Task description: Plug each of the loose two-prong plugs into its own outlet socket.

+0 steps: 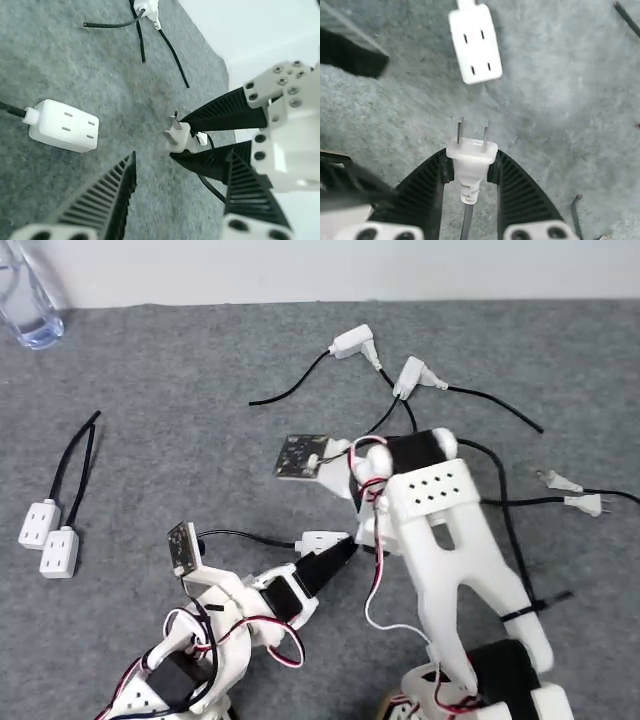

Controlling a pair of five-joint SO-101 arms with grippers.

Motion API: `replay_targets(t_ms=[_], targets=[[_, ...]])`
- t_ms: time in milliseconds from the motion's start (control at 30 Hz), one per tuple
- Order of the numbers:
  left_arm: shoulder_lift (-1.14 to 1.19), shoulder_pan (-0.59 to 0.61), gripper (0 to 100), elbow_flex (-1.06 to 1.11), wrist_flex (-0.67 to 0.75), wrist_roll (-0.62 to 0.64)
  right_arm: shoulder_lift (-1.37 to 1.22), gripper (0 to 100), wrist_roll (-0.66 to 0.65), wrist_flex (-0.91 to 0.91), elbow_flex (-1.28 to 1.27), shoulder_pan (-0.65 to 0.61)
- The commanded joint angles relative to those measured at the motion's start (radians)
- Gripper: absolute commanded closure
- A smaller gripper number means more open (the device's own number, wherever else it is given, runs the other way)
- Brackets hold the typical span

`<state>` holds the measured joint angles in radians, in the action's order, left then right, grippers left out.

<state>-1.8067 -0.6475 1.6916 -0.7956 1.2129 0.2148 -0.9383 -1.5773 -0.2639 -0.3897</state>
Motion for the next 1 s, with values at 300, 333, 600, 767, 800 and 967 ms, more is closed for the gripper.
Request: replay_targets(t_ms=[300,333,600,767,800,967], targets=[[-0.008,-0.005,73,-0.008,0.025,0.005,0.044,99.0,0.066,-0.096,0.169,-0.110],[-0.008,-0.005,73,-0.008,0.018,0.002,0.045,99.0,0.066,-0.102,0.175,-0.110],[-0.008,-0.005,73,-0.008,0.012,0.005,0.045,99.0,0.068,-0.130,0.216,-0.110],[-0.009,-0.005,73,-0.008,-0.012,0.002,0.045,99.0,0.071,-0.208,0.288,-0.111],[-0.009,-0.005,73,-0.008,-0.012,0.002,0.045,99.0,0.084,-0.213,0.305,-0.111],[-0.009,-0.005,73,-0.008,-0.009,0.002,0.045,99.0,0.124,-0.219,0.330,-0.153]])
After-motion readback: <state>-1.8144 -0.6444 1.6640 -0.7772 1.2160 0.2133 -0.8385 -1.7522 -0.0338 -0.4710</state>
